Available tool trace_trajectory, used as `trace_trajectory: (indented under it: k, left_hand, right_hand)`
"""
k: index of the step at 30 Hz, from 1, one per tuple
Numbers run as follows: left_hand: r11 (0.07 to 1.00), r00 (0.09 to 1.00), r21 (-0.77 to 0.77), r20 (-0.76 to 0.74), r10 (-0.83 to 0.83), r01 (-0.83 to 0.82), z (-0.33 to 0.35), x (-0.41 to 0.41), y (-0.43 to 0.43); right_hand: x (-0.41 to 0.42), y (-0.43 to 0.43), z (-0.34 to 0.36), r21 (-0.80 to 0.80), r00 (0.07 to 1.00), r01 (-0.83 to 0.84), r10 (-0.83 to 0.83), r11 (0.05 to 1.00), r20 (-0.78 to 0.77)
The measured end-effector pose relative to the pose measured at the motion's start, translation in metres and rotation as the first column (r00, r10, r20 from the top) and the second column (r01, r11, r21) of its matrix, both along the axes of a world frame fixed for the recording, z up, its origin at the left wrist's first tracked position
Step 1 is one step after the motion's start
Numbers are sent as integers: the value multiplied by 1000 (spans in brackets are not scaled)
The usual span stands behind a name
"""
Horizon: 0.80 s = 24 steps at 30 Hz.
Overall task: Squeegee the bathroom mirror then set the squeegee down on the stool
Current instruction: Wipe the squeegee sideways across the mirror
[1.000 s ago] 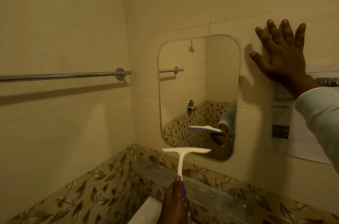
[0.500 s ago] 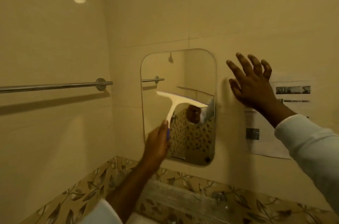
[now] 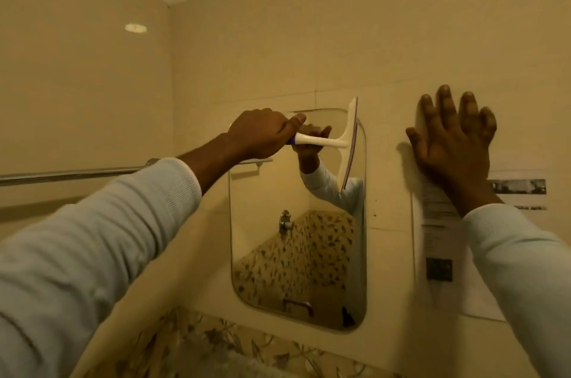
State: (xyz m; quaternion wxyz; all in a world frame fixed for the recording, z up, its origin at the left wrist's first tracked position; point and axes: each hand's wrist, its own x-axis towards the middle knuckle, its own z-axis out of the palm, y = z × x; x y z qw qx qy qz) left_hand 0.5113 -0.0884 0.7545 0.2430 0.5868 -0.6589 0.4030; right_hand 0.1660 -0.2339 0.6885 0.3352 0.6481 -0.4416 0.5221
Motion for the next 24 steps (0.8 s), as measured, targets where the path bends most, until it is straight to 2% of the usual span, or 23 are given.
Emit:
trace_trajectory:
  k: [12, 24]
  left_hand:
    - [987, 972, 44, -184, -146, 156, -26, -11, -44]
    - [982, 957, 49, -238, -167, 183, -25, 9, -44]
  right_hand:
    - [-1, -2, -3, 0, 999, 32, -32, 1000, -9]
    - [-1, -7, -4, -23, 1000, 19, -19, 1000, -12]
